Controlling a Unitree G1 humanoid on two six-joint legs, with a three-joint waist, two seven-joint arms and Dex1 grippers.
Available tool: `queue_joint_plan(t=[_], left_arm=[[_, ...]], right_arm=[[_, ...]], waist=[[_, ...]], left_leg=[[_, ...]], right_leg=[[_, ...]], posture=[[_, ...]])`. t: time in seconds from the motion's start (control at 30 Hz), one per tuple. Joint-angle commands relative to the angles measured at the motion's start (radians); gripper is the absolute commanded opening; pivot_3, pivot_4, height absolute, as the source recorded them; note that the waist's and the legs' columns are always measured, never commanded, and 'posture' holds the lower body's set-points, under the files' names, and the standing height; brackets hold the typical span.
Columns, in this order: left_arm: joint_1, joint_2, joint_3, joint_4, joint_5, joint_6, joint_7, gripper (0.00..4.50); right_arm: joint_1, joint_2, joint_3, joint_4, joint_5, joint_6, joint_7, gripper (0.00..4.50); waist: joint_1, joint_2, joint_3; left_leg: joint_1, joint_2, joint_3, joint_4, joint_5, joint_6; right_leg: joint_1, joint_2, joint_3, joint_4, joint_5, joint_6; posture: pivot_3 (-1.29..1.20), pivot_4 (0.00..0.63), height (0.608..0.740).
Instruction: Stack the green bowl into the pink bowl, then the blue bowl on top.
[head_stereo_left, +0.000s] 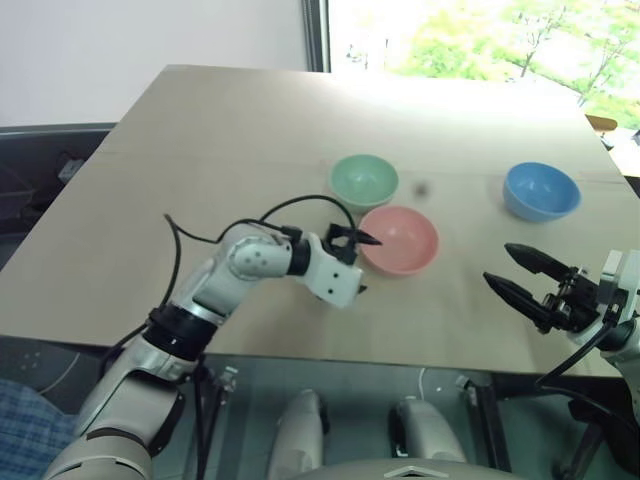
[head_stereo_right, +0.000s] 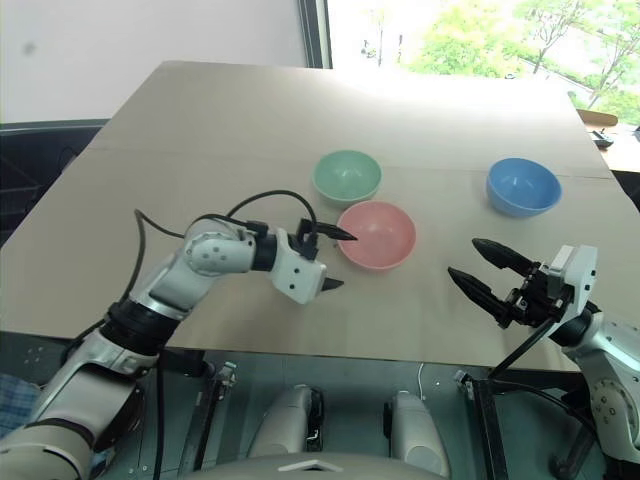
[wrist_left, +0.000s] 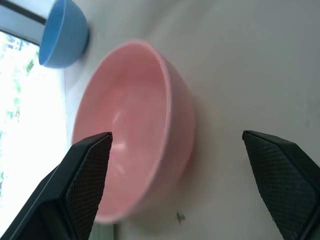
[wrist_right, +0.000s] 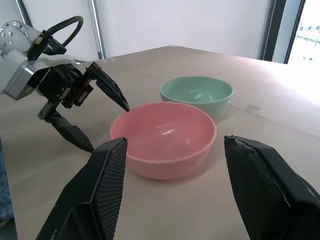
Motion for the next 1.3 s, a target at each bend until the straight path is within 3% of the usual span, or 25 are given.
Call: queue_joint_plan(t=[0.03, 0.33, 0.73, 1.03, 1.3], left_arm=[[-0.055, 0.020, 0.050, 0.030, -0.034, 0.004, -0.013, 4.42], [-0.233, 0.032, 0.041, 0.366, 0.041, -0.103, 0.023, 4.42], [-0.434, -0.148, -0.092, 0.800, 0.308, -0.305, 0.326, 4.42], [-0.530, -0.254, -0.174, 1.012, 0.429, -0.314, 0.486, 4.42], [-0.560, -0.274, -0.189, 1.073, 0.452, -0.323, 0.512, 4.42]], right_arm=[[-0.008, 0.000, -0.002, 0.000, 0.001, -0.024, 0.010, 3.27], [-0.028, -0.006, 0.001, 0.026, -0.005, -0.029, 0.019, 3.27], [-0.017, 0.000, -0.001, 0.018, -0.010, -0.043, 0.004, 3.27], [-0.010, 0.009, -0.007, 0.014, -0.001, -0.062, -0.007, 3.27], [-0.030, 0.018, -0.019, 0.034, -0.018, -0.102, -0.023, 3.27]], waist=[[0.001, 0.000, 0.000], [0.000, 0.000, 0.000], [0.002, 0.000, 0.000], [0.002, 0.000, 0.000], [0.001, 0.000, 0.000]], left_leg=[[0.000, 0.000, 0.000, 0.000, 0.000, 0.000], [0.000, 0.000, 0.000, 0.000, 0.000, 0.000], [-0.001, 0.000, 0.000, 0.000, 0.000, 0.000], [-0.001, -0.001, 0.000, 0.000, 0.000, 0.000], [0.000, -0.001, 0.000, 0.000, 0.000, 0.000]], right_leg=[[0.000, 0.000, 0.000, 0.000, 0.000, 0.000], [0.000, 0.000, 0.000, 0.000, 0.000, 0.000], [0.000, 0.000, -0.001, -0.001, 0.000, 0.000], [0.000, 0.000, -0.001, 0.000, 0.000, 0.000], [0.000, 0.000, -0.001, 0.000, 0.000, 0.000]], posture=[[0.00, 0.150, 0.740], [0.00, 0.150, 0.740], [0.00, 0.150, 0.740], [0.00, 0.150, 0.740], [0.00, 0.150, 0.740]])
